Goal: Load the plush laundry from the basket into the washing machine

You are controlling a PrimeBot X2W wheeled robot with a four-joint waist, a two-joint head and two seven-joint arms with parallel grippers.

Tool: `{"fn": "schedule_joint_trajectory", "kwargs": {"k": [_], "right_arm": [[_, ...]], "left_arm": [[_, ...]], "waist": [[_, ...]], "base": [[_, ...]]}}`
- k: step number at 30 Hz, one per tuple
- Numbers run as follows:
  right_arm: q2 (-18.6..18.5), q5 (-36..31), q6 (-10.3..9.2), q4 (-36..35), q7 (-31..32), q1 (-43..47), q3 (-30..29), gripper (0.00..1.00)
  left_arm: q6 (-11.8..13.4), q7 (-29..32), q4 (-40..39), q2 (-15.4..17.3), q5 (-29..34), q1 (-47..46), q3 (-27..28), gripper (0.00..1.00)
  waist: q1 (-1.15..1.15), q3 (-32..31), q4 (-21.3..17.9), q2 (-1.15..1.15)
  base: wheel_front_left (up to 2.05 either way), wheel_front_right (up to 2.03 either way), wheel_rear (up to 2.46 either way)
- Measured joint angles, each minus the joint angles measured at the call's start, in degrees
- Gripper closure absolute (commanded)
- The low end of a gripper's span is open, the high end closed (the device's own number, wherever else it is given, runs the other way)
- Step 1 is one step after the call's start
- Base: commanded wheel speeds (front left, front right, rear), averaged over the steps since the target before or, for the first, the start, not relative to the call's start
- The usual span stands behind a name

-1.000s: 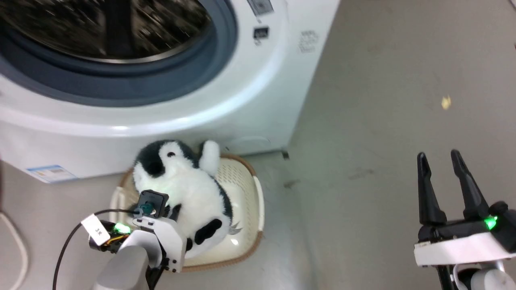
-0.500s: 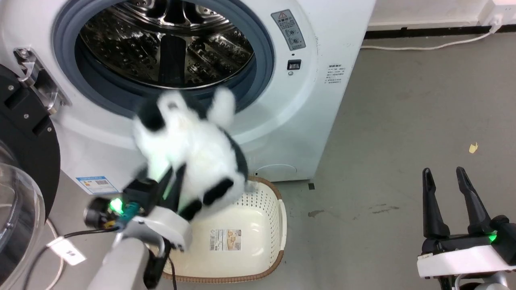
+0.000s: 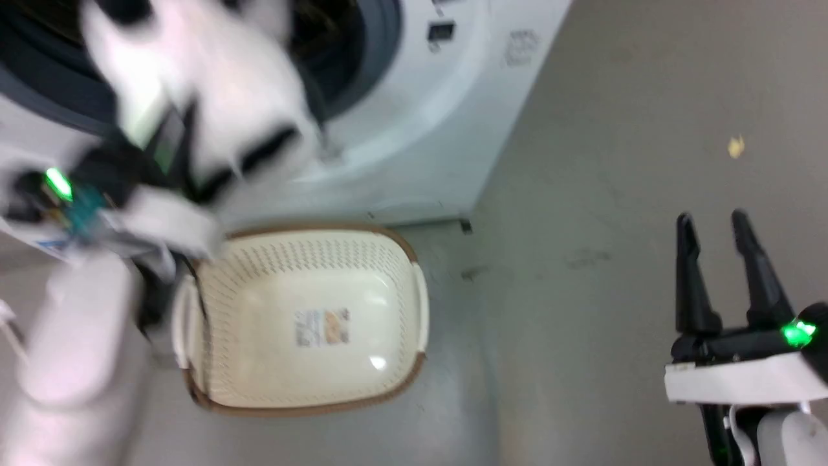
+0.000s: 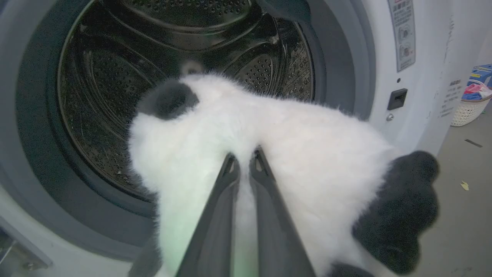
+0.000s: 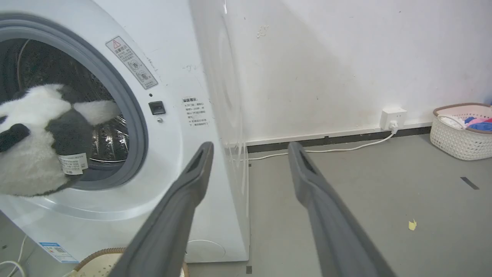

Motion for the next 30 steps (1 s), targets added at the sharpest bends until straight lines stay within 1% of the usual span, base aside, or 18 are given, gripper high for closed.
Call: {"fn": "schedule_joint_trajectory", "kwargs": {"k": [2,6,7,8,11,14,18,21,24,28,29,30], "right_arm": [[0.0,0.9,0.0,-0.4,0.0,-1.0,0.2,0.0],[0.0,3.0,0.0,-0.4,0.0,-2.3,0.5,0.0],[0.0,4.0,0.0,-0.4,0.0,-2.9,0.9,0.0],[0.0,4.5,0.0,-0.3,0.0,-3.1,1.1,0.0],[0.0,5.9,0.0,-0.4,0.0,-3.9,2.0,0.0],[0.0,6.8,0.0,-0.5,0.0,-4.7,2.9,0.0],[0.0,8.0,0.0,-0.5,0.0,-5.5,3.9,0.0],[0.0,8.4,0.0,-0.5,0.0,-5.6,4.0,0.0],[0.0,8.8,0.0,-0.4,0.0,-5.6,4.2,0.0],[0.0,8.7,0.0,-0.3,0.0,-5.7,4.1,0.0],[0.0,8.6,0.0,-0.2,0.0,-5.7,4.0,0.0],[0.0,8.5,0.0,0.0,0.0,-5.7,3.9,0.0]], "left_arm": [[-0.1,2.0,0.1,1.8,0.2,-4.9,0.5,1.0],[-1.5,6.5,2.1,5.7,1.1,-15.1,1.1,1.0],[-1.7,9.1,4.4,7.1,1.1,-20.1,1.6,1.0],[-2.1,10.4,5.8,8.0,1.6,-22.6,1.5,1.0],[-2.9,12.9,10.8,10.5,3.0,-30.2,0.4,1.0],[-3.1,14.2,16.7,11.8,3.9,-36.6,-0.2,1.0],[-3.4,15.0,24.0,12.6,5.4,-42.5,-1.8,1.0],[-3.5,15.2,28.4,12.6,6.8,-45.2,-3.2,1.0],[-3.6,14.1,31.4,12.8,7.3,-47.4,-4.2,1.0],[-3.6,11.8,34.7,12.2,7.2,-48.7,-5.2,1.0],[-3.6,11.2,35.6,12.0,7.2,-48.7,-5.4,0.38],[-3.6,10.6,36.4,11.8,7.2,-48.7,-5.6,0.0]], "waist": [[0.0,2.4,-1.1,0.0],[0.0,7.1,-3.6,0.0],[0.01,9.4,-4.9,0.0],[0.01,10.5,-5.6,0.0],[0.01,13.7,-7.5,0.0],[0.01,16.4,-9.4,0.0],[0.01,19.4,-11.7,0.0],[0.0,21.2,-12.9,0.0],[0.0,22.2,-13.6,0.0],[0.0,22.3,-13.4,0.0],[0.0,22.1,-13.2,0.0],[0.0,21.8,-13.0,0.0]], "base": [[0.0,0.0,0.0],[0.0,0.0,0.0],[0.0,0.0,0.0],[0.0,0.0,0.0],[0.0,0.0,0.0],[0.0,0.0,0.0],[0.0,0.0,0.0],[0.0,0.0,0.0],[0.0,0.0,0.0],[0.0,0.0,0.0],[0.0,0.0,0.0],[0.0,0.0,0.0]]}}
